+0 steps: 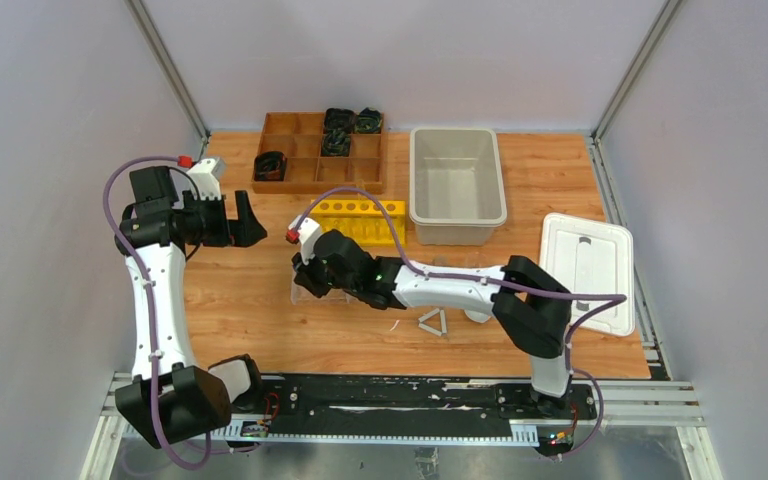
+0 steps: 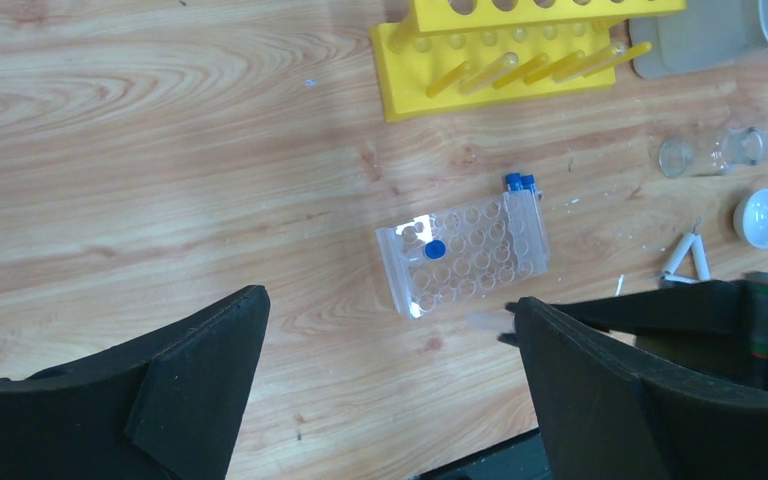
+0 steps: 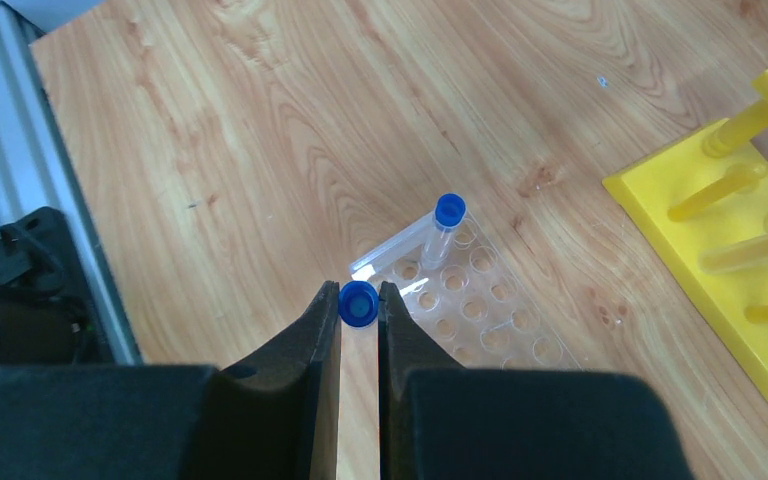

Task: Organize the chemistry lab equipment

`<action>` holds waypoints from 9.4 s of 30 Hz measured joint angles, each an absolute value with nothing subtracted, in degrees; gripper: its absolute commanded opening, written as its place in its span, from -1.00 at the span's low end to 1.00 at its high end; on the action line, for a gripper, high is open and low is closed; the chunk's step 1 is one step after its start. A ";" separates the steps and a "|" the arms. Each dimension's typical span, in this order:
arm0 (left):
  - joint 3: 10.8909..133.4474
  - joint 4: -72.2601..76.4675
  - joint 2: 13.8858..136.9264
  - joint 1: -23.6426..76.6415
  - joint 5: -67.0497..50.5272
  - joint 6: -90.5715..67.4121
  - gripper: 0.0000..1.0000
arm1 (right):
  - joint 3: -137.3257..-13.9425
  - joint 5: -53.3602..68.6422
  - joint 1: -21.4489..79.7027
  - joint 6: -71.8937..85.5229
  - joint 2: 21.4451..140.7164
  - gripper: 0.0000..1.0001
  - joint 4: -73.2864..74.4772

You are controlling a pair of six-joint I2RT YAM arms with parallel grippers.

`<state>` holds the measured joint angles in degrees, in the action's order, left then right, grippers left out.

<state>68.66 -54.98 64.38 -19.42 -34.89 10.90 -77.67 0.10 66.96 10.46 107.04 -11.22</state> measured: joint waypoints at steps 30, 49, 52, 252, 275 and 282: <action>68.23 -54.52 63.18 -19.42 -34.35 11.35 1.00 | -81.87 -0.75 67.29 7.99 116.66 -1.00 -15.00; 68.18 -54.52 63.16 -19.42 -34.33 11.86 1.00 | -82.04 -1.13 67.53 7.44 117.49 -1.00 -16.62; 68.18 -54.52 63.16 -19.42 -34.30 11.92 1.00 | -82.00 -1.23 67.55 7.42 117.54 -1.00 -16.97; 62.81 -54.02 55.05 -10.02 -58.70 21.87 -0.94 | -102.74 7.62 59.86 37.71 103.44 -0.73 10.04; 69.10 -53.87 57.49 -10.02 -44.10 12.58 1.00 | -79.44 -5.58 58.63 18.00 94.72 -1.00 -0.64; 70.11 -53.87 62.00 -11.51 -38.20 8.14 1.00 | -74.74 -7.25 62.39 9.72 100.53 -1.00 -9.50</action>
